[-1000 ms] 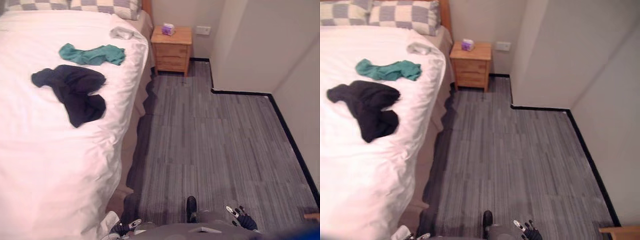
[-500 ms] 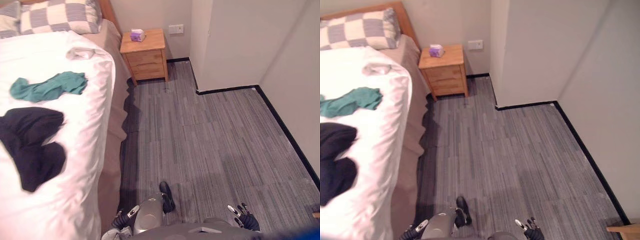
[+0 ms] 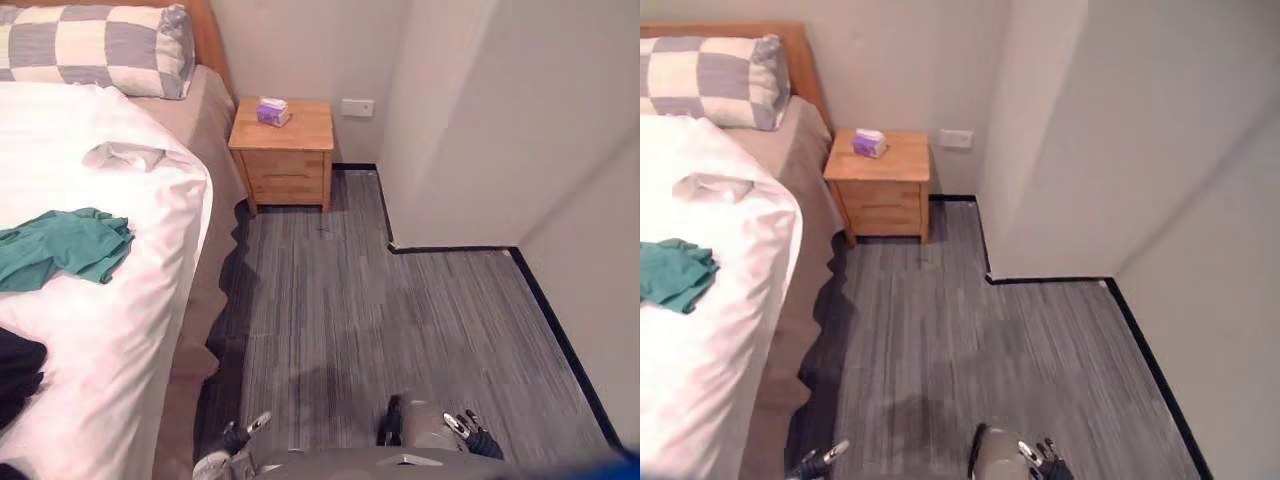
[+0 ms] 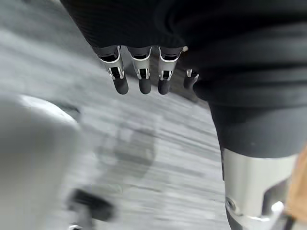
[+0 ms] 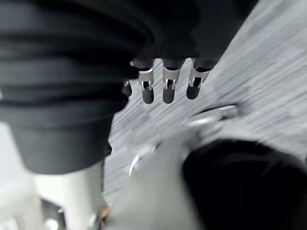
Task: Tidy the bed and pick cloth on bed and put in laundry
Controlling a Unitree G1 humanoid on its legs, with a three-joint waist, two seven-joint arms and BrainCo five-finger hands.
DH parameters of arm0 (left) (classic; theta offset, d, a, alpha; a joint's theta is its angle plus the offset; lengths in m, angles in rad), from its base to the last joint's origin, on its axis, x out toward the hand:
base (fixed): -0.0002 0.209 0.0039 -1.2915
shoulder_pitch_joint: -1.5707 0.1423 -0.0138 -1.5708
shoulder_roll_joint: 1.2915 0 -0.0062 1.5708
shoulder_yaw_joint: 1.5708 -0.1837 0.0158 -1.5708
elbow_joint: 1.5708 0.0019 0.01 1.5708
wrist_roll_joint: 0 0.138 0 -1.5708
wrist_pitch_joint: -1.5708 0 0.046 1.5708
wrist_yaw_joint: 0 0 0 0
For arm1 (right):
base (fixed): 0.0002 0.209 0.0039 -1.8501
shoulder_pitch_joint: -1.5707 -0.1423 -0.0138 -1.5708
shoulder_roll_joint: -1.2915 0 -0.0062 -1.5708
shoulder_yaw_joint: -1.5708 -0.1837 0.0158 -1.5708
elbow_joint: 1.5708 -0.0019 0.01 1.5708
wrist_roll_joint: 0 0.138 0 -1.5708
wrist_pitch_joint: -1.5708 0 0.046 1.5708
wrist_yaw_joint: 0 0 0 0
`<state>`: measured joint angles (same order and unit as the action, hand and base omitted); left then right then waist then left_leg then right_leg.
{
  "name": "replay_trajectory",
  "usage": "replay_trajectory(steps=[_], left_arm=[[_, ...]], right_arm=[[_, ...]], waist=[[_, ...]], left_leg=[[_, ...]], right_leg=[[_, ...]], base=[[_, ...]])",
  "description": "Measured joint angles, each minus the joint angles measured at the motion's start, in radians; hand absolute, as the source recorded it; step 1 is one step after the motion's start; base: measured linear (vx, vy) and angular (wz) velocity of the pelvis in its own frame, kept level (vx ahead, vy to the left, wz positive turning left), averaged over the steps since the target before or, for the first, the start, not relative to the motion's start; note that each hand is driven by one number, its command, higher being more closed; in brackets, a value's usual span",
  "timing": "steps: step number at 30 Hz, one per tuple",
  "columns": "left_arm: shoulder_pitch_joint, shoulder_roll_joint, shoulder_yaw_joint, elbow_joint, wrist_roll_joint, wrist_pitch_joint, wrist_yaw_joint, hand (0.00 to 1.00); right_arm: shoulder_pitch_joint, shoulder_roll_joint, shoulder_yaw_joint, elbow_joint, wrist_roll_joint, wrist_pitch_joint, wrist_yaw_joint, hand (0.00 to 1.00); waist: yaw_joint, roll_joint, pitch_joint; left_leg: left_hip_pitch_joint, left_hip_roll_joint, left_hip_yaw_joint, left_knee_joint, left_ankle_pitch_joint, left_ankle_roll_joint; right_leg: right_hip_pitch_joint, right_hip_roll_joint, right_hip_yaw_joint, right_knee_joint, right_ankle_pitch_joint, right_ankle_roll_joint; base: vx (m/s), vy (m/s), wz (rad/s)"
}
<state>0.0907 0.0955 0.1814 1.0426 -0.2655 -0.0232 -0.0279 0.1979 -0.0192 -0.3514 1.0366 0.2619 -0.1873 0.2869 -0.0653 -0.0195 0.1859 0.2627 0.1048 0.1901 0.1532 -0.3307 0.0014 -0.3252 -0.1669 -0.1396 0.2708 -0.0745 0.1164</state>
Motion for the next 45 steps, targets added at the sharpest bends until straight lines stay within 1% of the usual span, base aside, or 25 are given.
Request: replay_trajectory(steps=[2,3,5,6,7,8,9,10,14,15,16,17,19,21,24,25,26,29,33,35,36,37,38,39,45], left_arm=[[0.013,-0.048,0.053,-0.004,-0.001,-0.009,0.021,0.0],[0.019,-0.064,0.078,-0.006,-0.01,-0.012,0.033,0.0],[0.042,-0.096,0.114,-0.039,-0.03,-0.019,0.052,0.0],[0.046,-0.101,0.121,-0.041,-0.03,-0.02,0.056,0.0],[0.047,-0.113,0.141,-0.043,-0.029,-0.027,0.056,0.0],[0.048,-0.115,0.142,-0.043,-0.031,-0.027,0.056,0.0],[0.049,-0.122,0.139,-0.048,-0.035,-0.05,0.044,0.0],[0.049,-0.116,0.138,-0.055,-0.036,-0.065,0.031,0.0],[0.052,-0.086,0.121,-0.089,-0.038,-0.08,-0.002,0.0],[0.051,-0.084,0.099,-0.096,-0.038,-0.079,-0.012,0.0],[0.047,-0.087,0.063,-0.098,-0.041,-0.076,-0.022,0.0],[0.045,-0.083,0.061,-0.095,-0.041,-0.075,-0.026,0.0],[0.035,-0.05,0.056,-0.094,-0.042,-0.074,-0.039,0.0],[0.028,-0.039,0.058,-0.089,-0.06,-0.065,-0.038,0.0],[0.033,-0.027,0.055,-0.074,-0.087,-0.027,-0.019,0.0],[0.039,-0.028,0.052,-0.062,-0.086,-0.016,-0.011,0.0],[0.035,-0.029,0.027,-0.053,-0.078,-0.01,-0.009,0.0],[0.023,-0.021,-0.024,-0.032,-0.056,-0.015,0.01,0.0],[0.008,-0.009,-0.032,-0.018,-0.004,-0.011,0.012,0.0],[-0.01,0.0,-0.037,-0.021,0.041,-0.01,0.011,0.0],[-0.02,0.02,-0.024,-0.02,0.054,-0.011,0.014,0.0],[-0.029,-0.01,-0.014,-0.031,0.056,-0.012,0.013,0.0],[-0.023,-0.022,-0.012,-0.04,0.062,-0.016,0.012,0.0],[-0.003,-0.056,0.006,-0.041,0.074,-0.028,0.01,0.0],[0.012,-0.071,0.06,-0.043,0.087,-0.049,0.005,0.0]], right_arm=[[0.007,0.003,0.004,0.0,0.002,-0.013,0.006,0.0],[0.007,-0.005,0.01,-0.002,0.002,-0.017,0.007,0.0],[-0.004,-0.031,0.023,-0.022,-0.003,-0.01,-0.008,0.0],[-0.005,-0.034,0.022,-0.026,-0.003,-0.008,-0.014,0.0],[-0.006,-0.046,0.023,-0.039,-0.001,-0.004,-0.016,0.0],[-0.006,-0.05,0.024,-0.04,-0.001,-0.004,-0.016,0.0],[-0.018,-0.074,0.032,-0.034,-0.001,-0.004,-0.014,0.0],[-0.027,-0.079,0.04,-0.022,-0.001,-0.002,-0.014,0.0],[-0.035,-0.066,0.042,-0.008,-0.051,0.0,0.026,0.0],[-0.034,-0.062,0.041,-0.032,-0.063,0.0,0.03,0.0],[-0.018,-0.06,0.038,-0.057,-0.07,0.0,0.032,0.0],[-0.013,-0.056,0.033,-0.052,-0.069,0.001,0.031,0.0],[-0.027,-0.02,0.023,-0.028,-0.07,0.0,0.028,0.0],[-0.061,-0.017,0.031,-0.024,-0.072,-0.005,0.026,0.0],[-0.122,-0.032,0.05,-0.024,-0.107,-0.007,0.026,0.0],[-0.133,-0.036,0.052,-0.023,-0.107,-0.009,0.026,0.0],[-0.14,-0.04,0.066,-0.022,-0.108,-0.018,0.026,0.0],[-0.124,-0.043,0.112,-0.022,-0.108,-0.017,0.023,0.0],[-0.107,-0.042,0.17,-0.031,-0.082,-0.019,-0.014,0.0],[-0.097,-0.024,0.196,-0.031,-0.044,-0.023,-0.038,0.0],[-0.09,0.0,0.207,-0.028,-0.02,-0.034,-0.044,0.0],[-0.095,0.001,0.202,-0.024,-0.007,-0.045,-0.055,0.0],[-0.091,-0.004,0.2,-0.031,-0.006,-0.058,-0.054,0.0],[-0.083,-0.026,0.218,-0.058,0.013,-0.088,-0.055,0.0],[-0.065,-0.012,0.234,-0.064,0.146,-0.096,-0.11,0.0]], waist=[[-0.006,0.01,0.002],[-0.005,0.015,0.004],[0.01,0.046,0.004],[0.012,0.057,0.002],[0.019,0.076,0.009],[0.019,0.083,0.012],[0.025,0.116,0.036],[0.03,0.111,0.044],[0.058,0.068,0.05],[0.058,0.072,0.047],[0.054,0.083,0.04],[0.052,0.071,0.031],[0.059,0.0,-0.001],[0.07,-0.018,-0.004],[0.087,-0.018,-0.013],[0.087,-0.008,-0.025],[0.063,-0.012,-0.029],[0.052,0.005,-0.022],[0.031,0.002,-0.01],[0.029,-0.033,-0.008],[0.048,-0.081,-0.012],[0.081,-0.043,-0.004],[0.078,-0.02,-0.006],[0.059,0.025,-0.01],[0.053,0.009,-0.023]], left_leg=[[0.081,0.036,-0.061,-0.01,-0.071,-0.051],[0.102,0.043,-0.077,0.0,-0.076,-0.049],[0.026,0.112,-0.093,0.279,-0.04,-0.02],[-0.018,0.13,-0.096,0.379,-0.006,-0.022],[-0.119,0.176,-0.113,0.593,0.138,-0.035],[-0.137,0.184,-0.117,0.62,0.168,-0.039],[-0.27,0.232,-0.129,0.883,0.17,-0.057],[-0.322,0.224,-0.119,0.951,0.133,-0.063],[-0.43,0.133,0.145,0.652,0.055,-0.058],[-0.444,0.113,0.242,0.5,0.101,-0.035],[-0.47,0.086,0.428,0.297,0.232,0.099],[-0.453,0.076,0.493,0.275,0.22,0.161],[-0.445,0.011,0.575,0.204,0.188,0.213],[-0.438,-0.008,0.573,0.201,0.153,0.226],[-0.366,-0.012,0.551,0.229,0.087,0.197],[-0.338,-0.029,0.519,0.194,0.065,0.16],[-0.287,-0.068,0.441,0.127,0.064,0.154],[-0.204,-0.086,0.276,0.057,0.076,0.134],[-0.139,-0.058,0.025,0.013,0.106,0.059],[-0.152,-0.062,-0.107,0.018,0.104,0.007],[-0.178,-0.066,-0.158,0.051,0.084,-0.028],[-0.192,-0.021,-0.128,0.081,0.095,-0.044],[-0.199,0.004,-0.097,0.086,0.1,-0.043],[-0.169,0.055,-0.089,0.026,0.107,-0.093],[-0.162,0.088,0.015,-0.048,0.228,-0.117]], right_leg=[[-0.017,0.008,0.059,0.052,0.094,-0.003],[-0.034,0.014,0.058,0.143,0.072,-0.006],[-0.043,0.029,0.02,0.344,-0.107,-0.049],[-0.034,0.034,0.015,0.358,-0.134,-0.059],[0.007,0.06,0.004,0.356,-0.187,-0.077],[0.016,0.067,0.0,0.353,-0.192,-0.08],[0.126,0.1,-0.023,0.291,-0.214,-0.111],[0.194,0.1,-0.031,0.246,-0.221,-0.119],[0.452,0.054,-0.127,0.028,-0.2,-0.098],[0.486,0.055,-0.168,-0.004,-0.203,-0.086],[0.535,0.073,-0.237,-0.026,-0.228,-0.049],[0.554,0.071,-0.264,-0.03,-0.237,-0.035],[0.583,0.048,-0.323,-0.044,-0.239,-0.026],[0.611,0.051,-0.327,-0.057,-0.225,-0.006],[0.612,0.031,-0.307,0.118,-0.168,0.006],[0.566,0.007,-0.307,0.27,-0.134,0.004],[0.459,-0.058,-0.279,0.552,-0.008,-0.006],[0.275,-0.08,-0.226,0.736,-0.142,-0.06],[0.154,-0.036,-0.068,0.483,-0.211,-0.04],[0.163,0.001,0.115,0.193,-0.155,-0.005],[0.18,-0.004,0.197,0.057,-0.062,-0.016],[0.202,0.019,0.157,0.055,-0.062,-0.027],[0.208,0.036,0.152,0.063,-0.064,-0.027],[0.224,0.083,0.183,0.11,-0.106,-0.033],[0.257,0.075,0.086,0.101,-0.16,-0.072]], base=[[0.6,-0.519,1.11],[0.67,-0.571,0.78],[0.55,-0.491,0.29],[0.52,-0.492,0.11],[0.51,-0.428,0.02],[0.5,-0.395,0.05],[0.5,-0.332,0.04],[0.6,-0.353,0.09],[0.48,-0.23,0.1],[0.51,-0.155,0.93],[0.53,-0.136,1.2],[0.65,-0.138,1.61],[0.59,-0.08,1.52],[0.49,-0.086,0.85],[0.4,-0.122,0.37],[0.38,-0.081,0.92],[0.44,-0.15,1.18],[0.34,-0.203,1.53],[0.31,-0.397,2.06],[0.22,-0.502,2.43],[0.19,-0.481,1.54],[0.18,-0.437,1.26],[0.28,-0.392,1.15],[0.27,-0.344,1.01],[0.08,-0.198,0.54]])
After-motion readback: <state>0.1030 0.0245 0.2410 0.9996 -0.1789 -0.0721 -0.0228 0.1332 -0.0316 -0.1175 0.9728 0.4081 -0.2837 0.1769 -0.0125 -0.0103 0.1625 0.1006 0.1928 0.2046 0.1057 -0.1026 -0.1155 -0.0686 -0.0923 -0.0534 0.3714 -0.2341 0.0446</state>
